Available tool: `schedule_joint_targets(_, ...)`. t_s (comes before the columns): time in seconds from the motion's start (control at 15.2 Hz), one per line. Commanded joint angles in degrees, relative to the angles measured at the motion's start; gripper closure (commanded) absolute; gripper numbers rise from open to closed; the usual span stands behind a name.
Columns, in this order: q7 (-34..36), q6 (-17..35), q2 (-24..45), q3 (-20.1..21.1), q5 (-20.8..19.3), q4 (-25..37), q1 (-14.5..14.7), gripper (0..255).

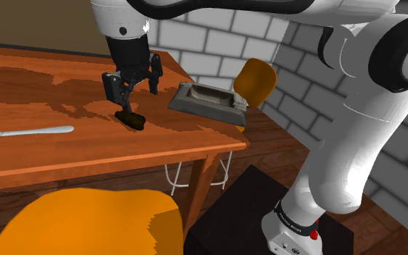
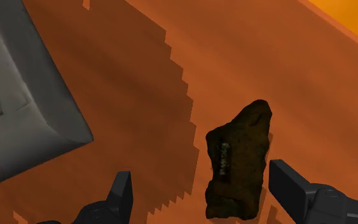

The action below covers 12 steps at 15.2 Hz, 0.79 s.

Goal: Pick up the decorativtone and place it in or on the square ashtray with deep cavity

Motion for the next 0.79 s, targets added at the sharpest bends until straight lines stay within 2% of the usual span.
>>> schedule_joint_targets(0.0,0.2,1.4,-0.1,-0.1,0.0,-1.6,-0.1,0)
schedule_joint_targets(0.33,0.1,5.2,-1.1,-0.4,0.3,-6.1,-0.7,0)
schedule_joint_targets(0.73,0.1,5.2,-1.1,-0.4,0.3,-6.1,-0.7,0)
